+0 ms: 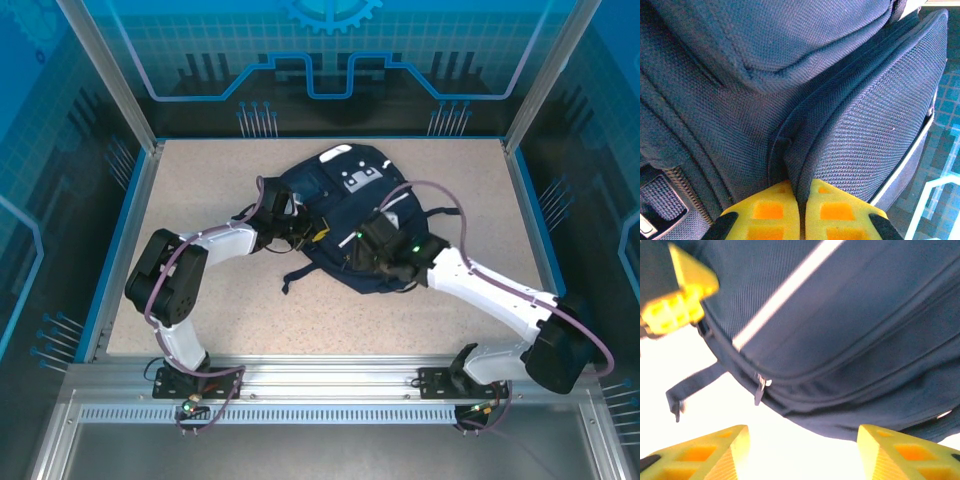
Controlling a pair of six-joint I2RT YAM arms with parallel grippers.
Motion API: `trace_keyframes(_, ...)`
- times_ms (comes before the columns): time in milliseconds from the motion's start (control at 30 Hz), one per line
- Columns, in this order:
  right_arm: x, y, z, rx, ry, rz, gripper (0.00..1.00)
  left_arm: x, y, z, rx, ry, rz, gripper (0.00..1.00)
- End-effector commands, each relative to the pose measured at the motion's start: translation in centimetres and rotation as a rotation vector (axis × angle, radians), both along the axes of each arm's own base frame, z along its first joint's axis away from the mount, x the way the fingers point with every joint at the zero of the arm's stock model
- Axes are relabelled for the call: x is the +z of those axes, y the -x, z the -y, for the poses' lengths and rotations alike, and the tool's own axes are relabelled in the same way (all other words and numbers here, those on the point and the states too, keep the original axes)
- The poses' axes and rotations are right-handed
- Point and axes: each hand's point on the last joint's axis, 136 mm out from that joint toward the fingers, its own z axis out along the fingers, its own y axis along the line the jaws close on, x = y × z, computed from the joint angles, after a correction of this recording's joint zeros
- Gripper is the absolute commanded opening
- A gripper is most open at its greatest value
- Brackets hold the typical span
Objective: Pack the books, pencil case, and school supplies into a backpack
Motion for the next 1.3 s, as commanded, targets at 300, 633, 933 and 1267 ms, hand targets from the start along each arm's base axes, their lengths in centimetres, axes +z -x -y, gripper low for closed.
trace_keyframes(300, -4.2, -2.6, -5.8, -0.135, -0.175, 0.022, 0.41, 1.8, 0.8, 0.8, -0.059, 0.037, 0.010, 0.00)
trace_keyframes(633, -5.8, -3.4, -5.6, -0.174, -0.106, 0.011, 0.29, 2.8, 0.9, 0.8, -0.062, 0.043, 0.025, 0.00)
trace_keyframes(933, -5.1, -3.0, -3.3, -0.195, -0.005, 0.050, 0.06, 1.8, 0.8, 0.4, -0.061, 0.021, 0.016, 0.00)
trace_keyframes(1267, -3.6, 0.1, 3.4, -0.148, 0.298, 0.035, 0.00, 0.0, -0.4, -2.3, -0.012, -0.064, 0.020, 0.00)
